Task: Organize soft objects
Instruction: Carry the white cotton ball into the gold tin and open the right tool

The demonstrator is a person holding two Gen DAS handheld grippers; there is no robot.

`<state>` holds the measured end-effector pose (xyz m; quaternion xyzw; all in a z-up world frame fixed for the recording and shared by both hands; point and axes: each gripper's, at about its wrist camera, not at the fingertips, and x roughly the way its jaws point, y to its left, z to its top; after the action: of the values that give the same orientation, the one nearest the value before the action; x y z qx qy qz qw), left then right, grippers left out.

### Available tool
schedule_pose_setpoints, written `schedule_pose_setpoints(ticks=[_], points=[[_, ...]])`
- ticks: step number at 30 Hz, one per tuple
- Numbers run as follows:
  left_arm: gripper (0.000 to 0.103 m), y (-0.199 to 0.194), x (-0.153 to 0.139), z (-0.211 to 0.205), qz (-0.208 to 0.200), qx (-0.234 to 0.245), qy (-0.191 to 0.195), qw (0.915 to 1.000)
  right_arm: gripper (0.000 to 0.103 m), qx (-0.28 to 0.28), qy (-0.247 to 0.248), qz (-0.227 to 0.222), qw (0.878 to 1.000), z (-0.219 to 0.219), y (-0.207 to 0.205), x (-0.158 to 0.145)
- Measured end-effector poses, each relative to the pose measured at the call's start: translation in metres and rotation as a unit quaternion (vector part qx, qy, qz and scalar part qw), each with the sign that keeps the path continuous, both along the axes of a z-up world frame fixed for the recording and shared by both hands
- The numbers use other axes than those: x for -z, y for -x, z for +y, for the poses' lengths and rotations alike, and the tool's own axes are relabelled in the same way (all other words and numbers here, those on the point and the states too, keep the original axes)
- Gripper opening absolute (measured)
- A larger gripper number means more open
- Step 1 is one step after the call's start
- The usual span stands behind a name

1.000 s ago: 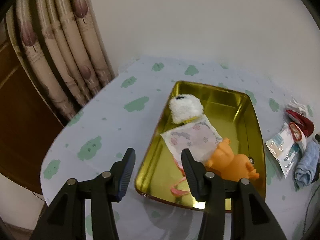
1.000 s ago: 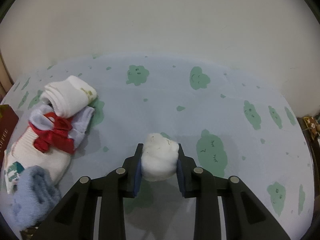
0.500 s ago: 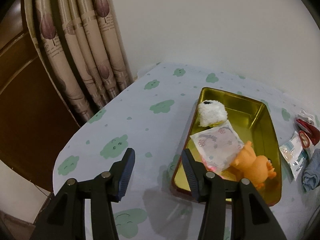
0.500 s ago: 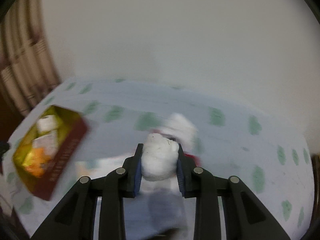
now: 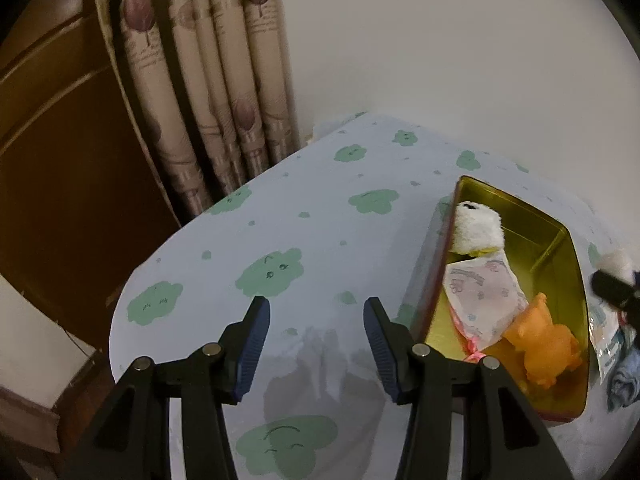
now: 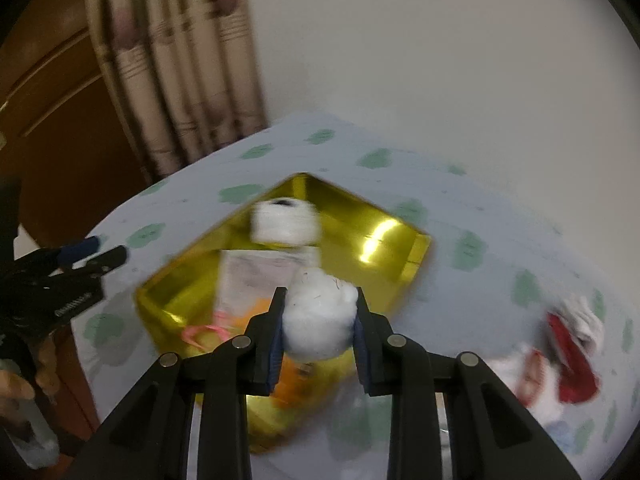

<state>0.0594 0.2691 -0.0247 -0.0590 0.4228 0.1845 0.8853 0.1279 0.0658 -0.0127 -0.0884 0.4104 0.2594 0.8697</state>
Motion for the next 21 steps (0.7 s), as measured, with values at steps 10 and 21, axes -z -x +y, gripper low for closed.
schedule_pose_setpoints(ticks=[10,21], points=[[0.050,0.004,0.002,0.028,0.000,-0.051,0.003,0.9987,0.027,-0.060,0.027,0.020,0.998,0.076,-0.001,0.028],[0.050,0.004,0.007,0.041,0.006,-0.080,0.020,0.9966,0.027,-0.065,0.054,0.030,0.996,0.096,-0.008,0.050]])
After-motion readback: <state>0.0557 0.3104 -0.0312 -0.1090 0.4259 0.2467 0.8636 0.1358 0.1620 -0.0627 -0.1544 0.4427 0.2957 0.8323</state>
